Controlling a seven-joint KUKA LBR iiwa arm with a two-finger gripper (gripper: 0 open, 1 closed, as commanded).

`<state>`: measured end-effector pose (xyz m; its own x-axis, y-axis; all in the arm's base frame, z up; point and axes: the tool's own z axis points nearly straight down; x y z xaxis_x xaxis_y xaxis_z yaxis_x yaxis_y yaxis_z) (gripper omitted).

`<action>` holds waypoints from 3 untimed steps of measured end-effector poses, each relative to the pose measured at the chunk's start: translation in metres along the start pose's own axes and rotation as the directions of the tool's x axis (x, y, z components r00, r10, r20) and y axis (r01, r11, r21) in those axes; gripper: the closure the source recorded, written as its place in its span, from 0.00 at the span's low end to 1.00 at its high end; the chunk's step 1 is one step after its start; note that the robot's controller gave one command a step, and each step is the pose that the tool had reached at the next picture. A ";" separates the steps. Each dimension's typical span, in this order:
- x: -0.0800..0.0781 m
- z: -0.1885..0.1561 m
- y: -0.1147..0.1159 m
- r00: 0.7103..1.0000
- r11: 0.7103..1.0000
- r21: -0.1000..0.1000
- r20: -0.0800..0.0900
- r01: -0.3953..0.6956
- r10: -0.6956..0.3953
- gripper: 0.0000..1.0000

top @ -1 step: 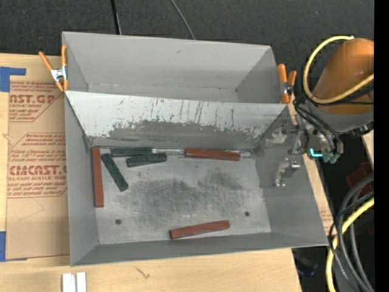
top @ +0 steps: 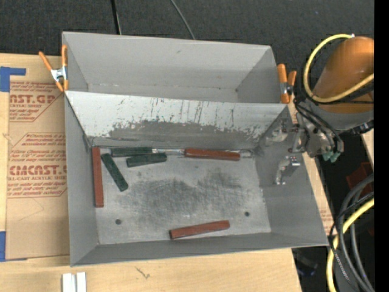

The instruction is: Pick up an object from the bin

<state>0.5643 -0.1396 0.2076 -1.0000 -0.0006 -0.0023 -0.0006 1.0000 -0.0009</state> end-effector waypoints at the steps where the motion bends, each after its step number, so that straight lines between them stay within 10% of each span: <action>1: 0.047 0.055 0.010 1.000 1.000 0.001 0.004 -0.024 0.024 0.00; 3: 0.026 0.128 0.061 0.994 0.994 0.005 0.011 0.106 -0.106 0.00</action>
Offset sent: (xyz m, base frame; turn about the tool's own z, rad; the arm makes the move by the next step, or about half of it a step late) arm -0.0150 0.0559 -0.1376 -0.0229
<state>0.5385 -0.0783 0.0792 -0.9942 -0.1067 -0.0131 -0.1067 0.9943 -0.0058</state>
